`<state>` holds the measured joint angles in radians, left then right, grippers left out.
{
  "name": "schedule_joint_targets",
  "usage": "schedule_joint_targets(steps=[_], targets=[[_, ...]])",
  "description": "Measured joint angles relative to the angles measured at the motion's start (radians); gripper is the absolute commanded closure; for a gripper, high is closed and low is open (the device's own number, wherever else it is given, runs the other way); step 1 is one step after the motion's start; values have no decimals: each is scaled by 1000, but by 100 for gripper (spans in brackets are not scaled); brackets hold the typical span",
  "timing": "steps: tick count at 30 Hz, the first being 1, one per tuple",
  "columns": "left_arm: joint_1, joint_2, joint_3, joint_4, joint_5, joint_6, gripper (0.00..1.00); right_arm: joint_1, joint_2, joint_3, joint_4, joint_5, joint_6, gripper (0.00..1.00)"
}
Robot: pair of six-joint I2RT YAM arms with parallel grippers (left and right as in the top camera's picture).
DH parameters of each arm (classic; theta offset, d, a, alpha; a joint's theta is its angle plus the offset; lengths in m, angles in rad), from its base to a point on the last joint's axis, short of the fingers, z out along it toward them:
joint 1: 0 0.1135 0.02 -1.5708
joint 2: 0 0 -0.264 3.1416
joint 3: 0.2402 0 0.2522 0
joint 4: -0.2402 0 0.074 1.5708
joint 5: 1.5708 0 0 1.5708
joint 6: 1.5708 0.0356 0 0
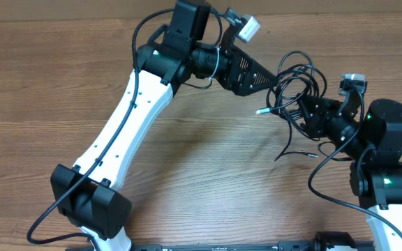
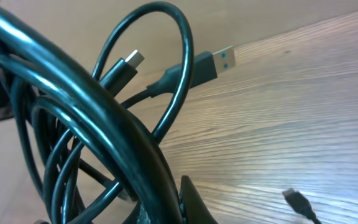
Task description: Untangle cables
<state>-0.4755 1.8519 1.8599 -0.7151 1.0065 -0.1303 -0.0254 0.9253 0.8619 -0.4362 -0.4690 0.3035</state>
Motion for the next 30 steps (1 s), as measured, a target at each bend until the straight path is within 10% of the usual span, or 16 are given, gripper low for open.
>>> schedule_joint_targets(steps=[12, 23, 26, 30], targets=[[-220, 0, 0, -25, -389, 269, 3, 0, 18, 0, -54, 153, 51, 96], [-251, 0, 0, -10, -686, 247, 5, 0, 67, 0, -54, 190, 60, 96], [-251, -1, 0, -10, -772, 201, 17, 0, 67, 0, -54, 198, 60, 96], [-253, -5, 0, -11, -813, 169, 65, 0, 67, 0, -54, 207, 59, 96]])
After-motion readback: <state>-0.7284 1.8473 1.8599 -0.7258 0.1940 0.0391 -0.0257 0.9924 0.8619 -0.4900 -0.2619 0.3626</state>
